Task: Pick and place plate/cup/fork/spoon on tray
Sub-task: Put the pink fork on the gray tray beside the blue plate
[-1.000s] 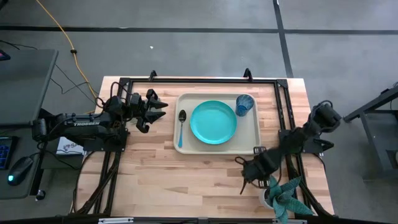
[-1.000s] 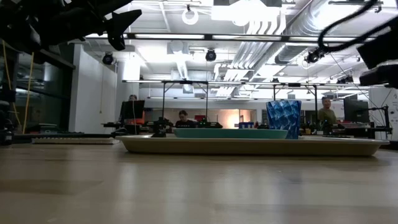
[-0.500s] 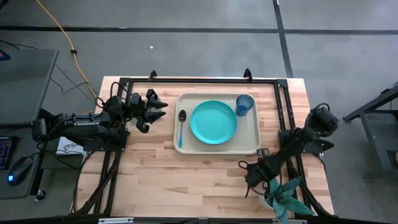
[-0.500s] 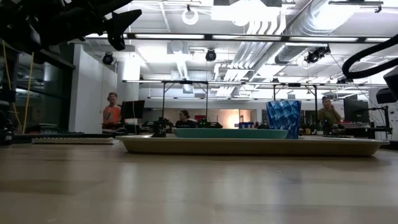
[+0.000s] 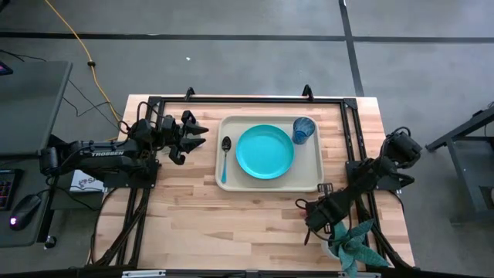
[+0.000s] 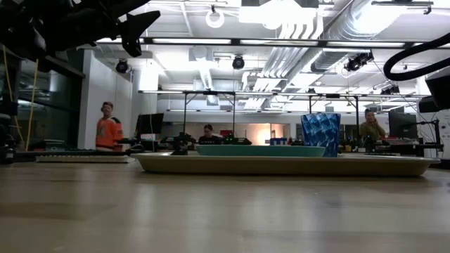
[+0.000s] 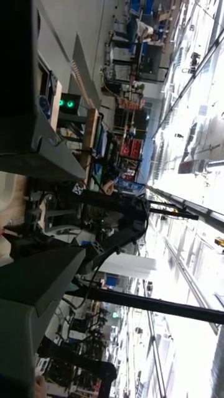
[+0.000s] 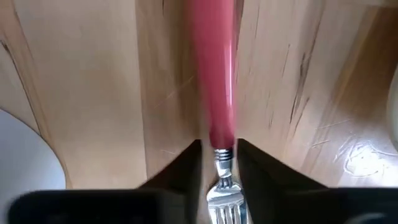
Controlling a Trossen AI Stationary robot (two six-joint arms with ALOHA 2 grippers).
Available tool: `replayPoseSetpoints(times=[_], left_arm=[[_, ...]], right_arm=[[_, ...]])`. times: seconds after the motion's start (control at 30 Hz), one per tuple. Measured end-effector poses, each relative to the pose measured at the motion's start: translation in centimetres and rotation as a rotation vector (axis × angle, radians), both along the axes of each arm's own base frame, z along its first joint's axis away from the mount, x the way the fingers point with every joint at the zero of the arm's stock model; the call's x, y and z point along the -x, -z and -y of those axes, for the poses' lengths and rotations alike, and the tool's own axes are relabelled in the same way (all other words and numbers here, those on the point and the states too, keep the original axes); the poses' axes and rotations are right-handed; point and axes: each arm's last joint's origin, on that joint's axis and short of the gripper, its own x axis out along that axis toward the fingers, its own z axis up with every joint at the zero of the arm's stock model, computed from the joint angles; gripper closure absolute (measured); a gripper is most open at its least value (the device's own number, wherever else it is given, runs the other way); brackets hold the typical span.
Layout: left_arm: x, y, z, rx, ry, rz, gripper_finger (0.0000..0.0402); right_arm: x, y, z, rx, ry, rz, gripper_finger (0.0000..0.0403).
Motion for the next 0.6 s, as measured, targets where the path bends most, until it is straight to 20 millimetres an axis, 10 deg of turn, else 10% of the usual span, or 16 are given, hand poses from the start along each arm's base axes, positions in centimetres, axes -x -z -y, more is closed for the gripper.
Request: replayPoseSetpoints(times=[0.13,0.6], left_arm=[[0.0,0.0,-0.2,0.027,-0.068,0.013,0.0234],[0.0,0.0,-0.3,0.08,-0.078,0.023,0.0234]], right_arm=[[0.0,0.0,0.0,0.008,-0.004,0.01,0.0388],[-1.9,-4.2,-0.9,0.101,-0.079,0.133,0.0403]])
